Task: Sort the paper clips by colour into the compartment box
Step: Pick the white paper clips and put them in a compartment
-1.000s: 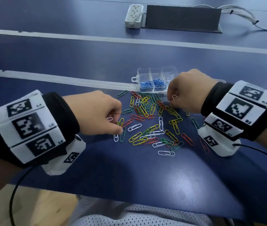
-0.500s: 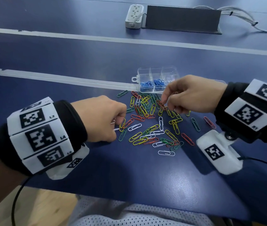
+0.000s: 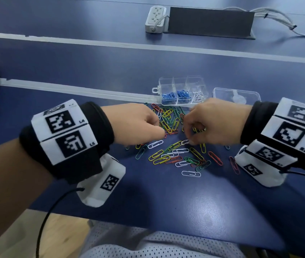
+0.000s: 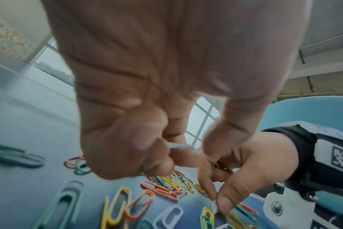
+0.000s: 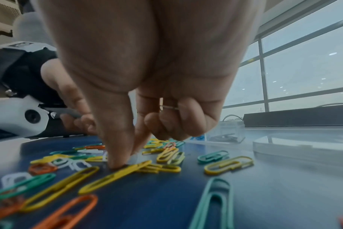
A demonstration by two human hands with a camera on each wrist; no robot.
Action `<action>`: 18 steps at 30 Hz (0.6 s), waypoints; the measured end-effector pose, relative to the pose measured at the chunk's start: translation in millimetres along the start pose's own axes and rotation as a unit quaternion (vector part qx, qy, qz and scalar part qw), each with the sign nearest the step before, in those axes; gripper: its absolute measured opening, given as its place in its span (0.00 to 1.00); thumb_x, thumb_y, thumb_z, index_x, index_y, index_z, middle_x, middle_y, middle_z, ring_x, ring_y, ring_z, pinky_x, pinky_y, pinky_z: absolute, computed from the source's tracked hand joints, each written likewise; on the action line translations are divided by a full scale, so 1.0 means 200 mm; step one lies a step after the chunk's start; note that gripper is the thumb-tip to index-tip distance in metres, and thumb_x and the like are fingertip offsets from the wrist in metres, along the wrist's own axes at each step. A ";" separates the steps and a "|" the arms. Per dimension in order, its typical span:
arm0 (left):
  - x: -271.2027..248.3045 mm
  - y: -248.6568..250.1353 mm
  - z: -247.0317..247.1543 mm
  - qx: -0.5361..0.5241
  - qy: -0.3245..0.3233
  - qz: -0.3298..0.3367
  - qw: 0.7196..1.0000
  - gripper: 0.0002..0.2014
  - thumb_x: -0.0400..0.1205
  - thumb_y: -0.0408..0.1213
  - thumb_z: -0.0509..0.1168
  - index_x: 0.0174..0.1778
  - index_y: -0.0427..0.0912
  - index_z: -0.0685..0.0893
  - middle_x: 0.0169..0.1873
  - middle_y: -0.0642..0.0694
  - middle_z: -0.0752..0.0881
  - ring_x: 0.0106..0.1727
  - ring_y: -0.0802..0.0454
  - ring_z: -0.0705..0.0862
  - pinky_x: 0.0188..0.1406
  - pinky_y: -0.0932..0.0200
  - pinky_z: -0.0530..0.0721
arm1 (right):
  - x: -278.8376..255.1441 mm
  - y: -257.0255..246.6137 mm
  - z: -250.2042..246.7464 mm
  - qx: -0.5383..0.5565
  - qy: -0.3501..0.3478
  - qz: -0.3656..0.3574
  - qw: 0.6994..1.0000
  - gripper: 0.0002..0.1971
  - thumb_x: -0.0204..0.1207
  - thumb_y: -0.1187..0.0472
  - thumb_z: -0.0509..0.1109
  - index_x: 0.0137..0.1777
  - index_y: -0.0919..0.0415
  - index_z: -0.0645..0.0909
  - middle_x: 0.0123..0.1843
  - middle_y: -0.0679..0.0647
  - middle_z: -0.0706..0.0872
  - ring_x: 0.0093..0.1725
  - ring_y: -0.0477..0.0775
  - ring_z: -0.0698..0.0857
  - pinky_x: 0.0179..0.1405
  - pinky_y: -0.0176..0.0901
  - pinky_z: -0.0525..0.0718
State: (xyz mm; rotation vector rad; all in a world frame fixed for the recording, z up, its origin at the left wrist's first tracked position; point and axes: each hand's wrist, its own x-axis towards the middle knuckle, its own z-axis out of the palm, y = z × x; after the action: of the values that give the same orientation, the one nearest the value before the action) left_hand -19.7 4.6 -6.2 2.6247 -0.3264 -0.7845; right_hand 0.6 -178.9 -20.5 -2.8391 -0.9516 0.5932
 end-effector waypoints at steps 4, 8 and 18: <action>0.02 0.02 0.02 0.102 0.024 0.019 0.994 0.12 0.72 0.51 0.69 0.31 0.48 0.77 0.25 0.53 0.78 0.31 0.55 0.77 0.32 0.63 0.73 | -0.04 0.00 -0.01 0.028 0.014 0.018 0.999 0.05 0.69 0.57 0.70 0.35 0.47 0.77 0.27 0.41 0.76 0.28 0.37 0.74 0.29 0.23 0.68; 0.04 0.05 0.05 0.196 0.030 0.036 0.979 0.10 0.72 0.50 0.72 0.37 0.49 0.80 0.27 0.54 0.74 0.39 0.51 0.76 0.38 0.63 0.70 | -0.04 0.02 -0.07 0.073 0.040 0.051 0.995 0.04 0.67 0.57 0.71 0.36 0.46 0.80 0.26 0.40 0.79 0.28 0.35 0.78 0.31 0.26 0.73; 0.05 0.08 0.02 0.262 0.044 0.046 0.963 0.06 0.75 0.35 0.62 0.32 0.44 0.77 0.24 0.48 0.73 0.36 0.44 0.75 0.35 0.60 0.71 | 0.10 0.16 -0.20 0.041 0.174 0.173 0.969 0.11 0.72 0.64 0.66 0.51 0.56 0.87 0.36 0.50 0.82 0.43 0.53 0.76 0.46 0.36 0.70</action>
State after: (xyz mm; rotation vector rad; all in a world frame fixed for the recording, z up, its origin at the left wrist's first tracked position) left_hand -16.2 -14.4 -7.0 3.0892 -0.7100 -0.6088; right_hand 48.9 -192.4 3.7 -2.9108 -0.3709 0.1367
